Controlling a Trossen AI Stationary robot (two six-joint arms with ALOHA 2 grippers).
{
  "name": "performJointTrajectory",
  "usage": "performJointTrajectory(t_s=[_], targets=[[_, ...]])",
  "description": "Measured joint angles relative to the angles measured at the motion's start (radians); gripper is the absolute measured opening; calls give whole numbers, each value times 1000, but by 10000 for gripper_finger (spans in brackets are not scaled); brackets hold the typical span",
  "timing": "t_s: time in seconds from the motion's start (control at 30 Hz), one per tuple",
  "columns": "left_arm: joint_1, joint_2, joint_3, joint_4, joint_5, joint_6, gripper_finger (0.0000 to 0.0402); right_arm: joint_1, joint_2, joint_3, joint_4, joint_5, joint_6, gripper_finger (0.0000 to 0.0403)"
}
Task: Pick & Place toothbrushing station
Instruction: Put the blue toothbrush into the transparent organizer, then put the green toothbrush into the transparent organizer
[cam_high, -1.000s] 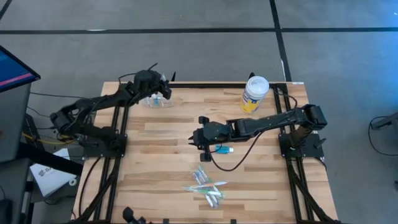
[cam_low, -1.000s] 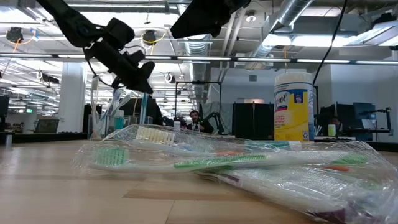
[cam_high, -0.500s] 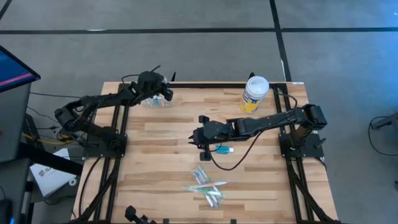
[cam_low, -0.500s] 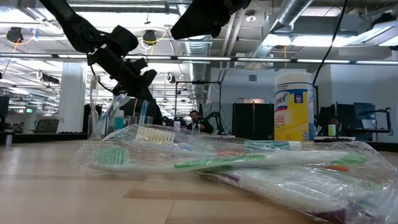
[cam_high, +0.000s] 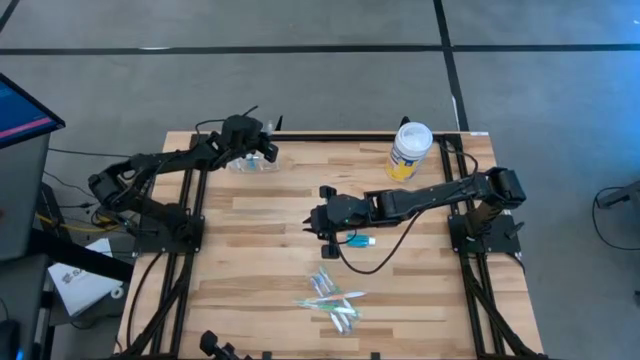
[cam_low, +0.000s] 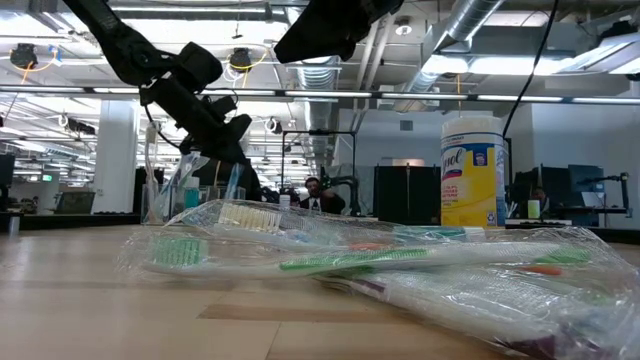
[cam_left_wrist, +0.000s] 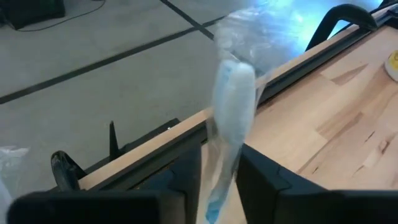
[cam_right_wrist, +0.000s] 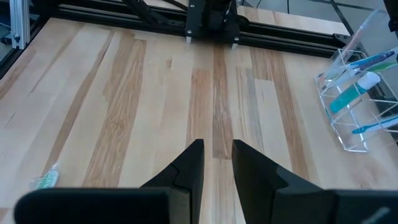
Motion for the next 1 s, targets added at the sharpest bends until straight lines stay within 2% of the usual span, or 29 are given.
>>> performJointTrajectory(t_s=[0.2,0.37,0.63,1.0], targets=[[0,-8,-1,3,-2,0,125,0,0,0,0,0,0,74],[-14,-55,-1,6,-3,0,142,0,0,0,0,0,0,74],[-49,-142,-1,7,-3,0,141,0,0,0,0,0,0,74],[-188,-147,-1,-19,26,0,138,0,0,0,-16,-1,11,74]])
